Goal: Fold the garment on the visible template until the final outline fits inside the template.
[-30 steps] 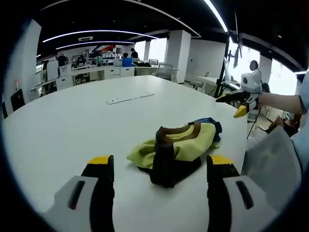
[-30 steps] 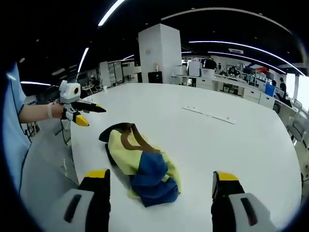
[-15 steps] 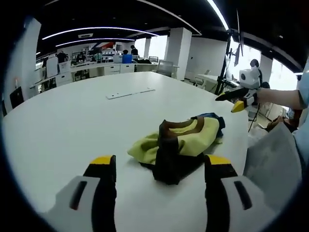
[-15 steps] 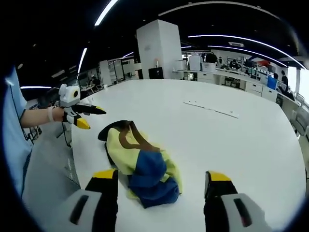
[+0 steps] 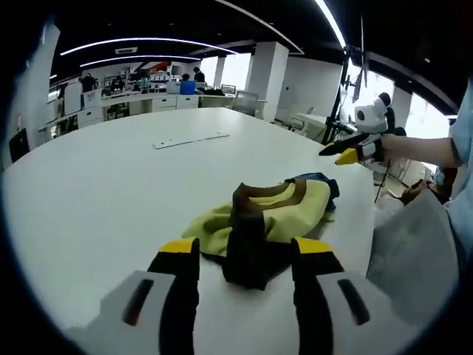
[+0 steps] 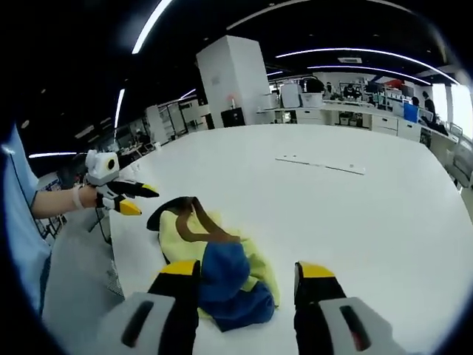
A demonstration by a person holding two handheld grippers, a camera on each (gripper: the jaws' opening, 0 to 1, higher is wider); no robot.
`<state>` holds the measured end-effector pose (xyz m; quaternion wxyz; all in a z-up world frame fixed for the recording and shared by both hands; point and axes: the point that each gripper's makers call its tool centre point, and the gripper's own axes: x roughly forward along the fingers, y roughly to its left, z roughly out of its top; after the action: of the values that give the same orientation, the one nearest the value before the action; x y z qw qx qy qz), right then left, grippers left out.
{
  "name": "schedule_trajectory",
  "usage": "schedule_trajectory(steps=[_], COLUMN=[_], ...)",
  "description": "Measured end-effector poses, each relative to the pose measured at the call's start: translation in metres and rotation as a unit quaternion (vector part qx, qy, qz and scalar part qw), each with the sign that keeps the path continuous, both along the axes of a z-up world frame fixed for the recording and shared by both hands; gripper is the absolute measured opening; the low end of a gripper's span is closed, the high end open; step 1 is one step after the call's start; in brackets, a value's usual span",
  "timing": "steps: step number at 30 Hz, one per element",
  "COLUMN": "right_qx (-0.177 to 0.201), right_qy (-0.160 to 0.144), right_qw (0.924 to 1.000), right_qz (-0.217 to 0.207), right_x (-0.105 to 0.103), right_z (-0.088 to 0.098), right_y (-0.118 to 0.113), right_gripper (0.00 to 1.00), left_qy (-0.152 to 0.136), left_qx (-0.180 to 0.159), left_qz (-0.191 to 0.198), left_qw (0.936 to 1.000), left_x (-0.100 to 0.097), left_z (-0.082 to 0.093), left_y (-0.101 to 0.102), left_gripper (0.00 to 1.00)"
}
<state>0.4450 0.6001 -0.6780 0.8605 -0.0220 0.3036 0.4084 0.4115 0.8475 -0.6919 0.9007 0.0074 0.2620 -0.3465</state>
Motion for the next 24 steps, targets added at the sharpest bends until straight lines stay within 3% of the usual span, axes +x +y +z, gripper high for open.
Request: schedule_trajectory(steps=[16, 20, 24], right_qx=[-0.011, 0.011, 0.013], right_qy=[0.041, 0.061, 0.069], right_qw=[0.9989, 0.9975, 0.9970], right_qz=[0.020, 0.034, 0.031], right_x=[-0.005, -0.009, -0.009], right_z=[-0.019, -0.022, -0.027], right_y=[0.007, 0.016, 0.019], right_gripper=[0.36, 0.27, 0.25], left_qy=[0.010, 0.014, 0.024], left_qx=[0.004, 0.001, -0.002], left_qz=[-0.001, 0.002, 0.002], left_qw=[0.9999, 0.9999, 0.9997], left_x=[0.005, 0.006, 0.006], left_z=[-0.007, -0.008, -0.011], left_y=[-0.005, -0.006, -0.008], left_gripper=[0.39, 0.35, 0.29])
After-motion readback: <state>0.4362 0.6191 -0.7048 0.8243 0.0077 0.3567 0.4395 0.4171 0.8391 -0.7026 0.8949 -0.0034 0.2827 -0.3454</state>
